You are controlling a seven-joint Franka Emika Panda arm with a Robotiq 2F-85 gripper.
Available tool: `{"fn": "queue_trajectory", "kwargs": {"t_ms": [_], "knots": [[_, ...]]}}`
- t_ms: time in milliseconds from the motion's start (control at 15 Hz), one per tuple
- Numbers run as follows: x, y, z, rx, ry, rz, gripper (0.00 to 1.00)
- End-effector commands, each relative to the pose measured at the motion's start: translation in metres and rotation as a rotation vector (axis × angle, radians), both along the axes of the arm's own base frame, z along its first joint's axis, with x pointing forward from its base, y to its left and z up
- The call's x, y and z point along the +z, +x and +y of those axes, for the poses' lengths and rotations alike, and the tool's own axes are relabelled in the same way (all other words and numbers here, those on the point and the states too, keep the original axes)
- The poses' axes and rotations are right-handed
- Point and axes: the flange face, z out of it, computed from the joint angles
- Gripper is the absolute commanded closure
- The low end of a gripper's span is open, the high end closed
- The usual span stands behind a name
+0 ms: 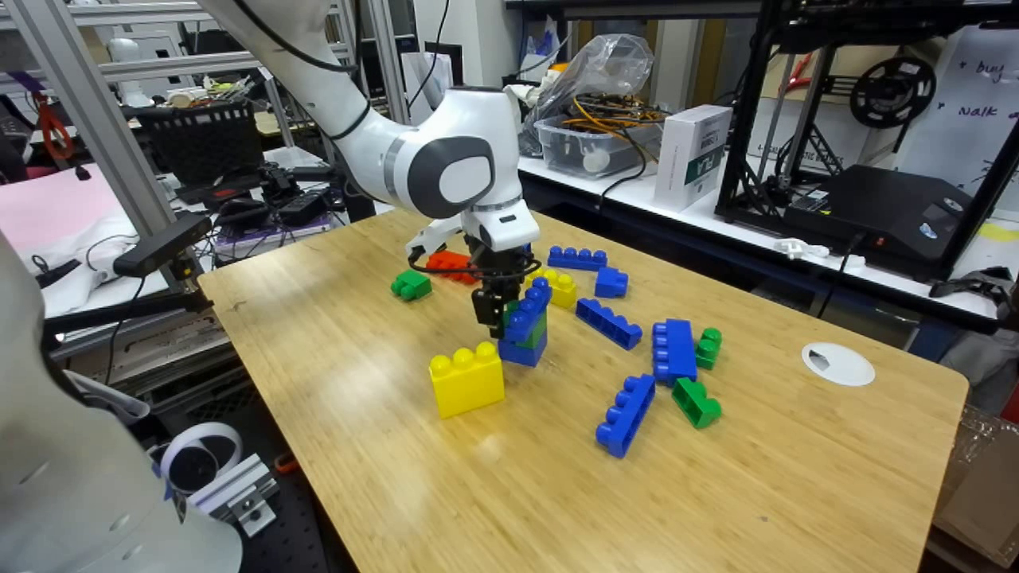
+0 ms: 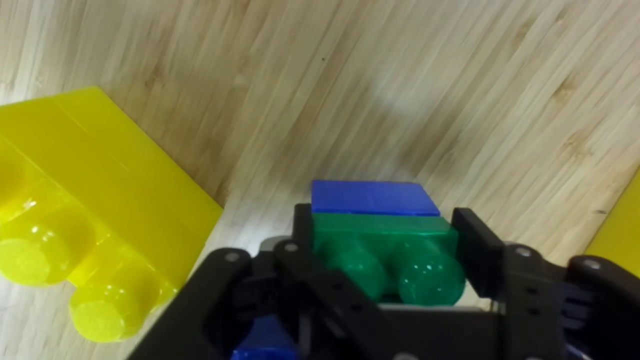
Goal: Pick up the blue and green object, move it to the right side of the table, then pick up the green object on the far right of the table and put it on the blue and green object
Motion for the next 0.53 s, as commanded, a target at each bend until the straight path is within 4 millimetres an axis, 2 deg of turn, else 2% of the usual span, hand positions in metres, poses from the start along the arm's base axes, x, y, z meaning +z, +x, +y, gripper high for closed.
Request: {"fn": "queue_trajectory", "kwargs": {"t_ms": [0, 67, 267, 467], "knots": [[-0.0045, 0.0002, -0.0008, 0.002, 0.008, -0.013, 0.56], [-0.0048, 0.0001, -0.0006, 0.006, 0.007, -0.006, 0.08], [-0.0043, 0.0005, -0.0002, 0.008, 0.003, -0.007, 0.0], [-0.0002, 0.0006, 0.001, 0.014, -0.004, -0.011, 0.0]]}}
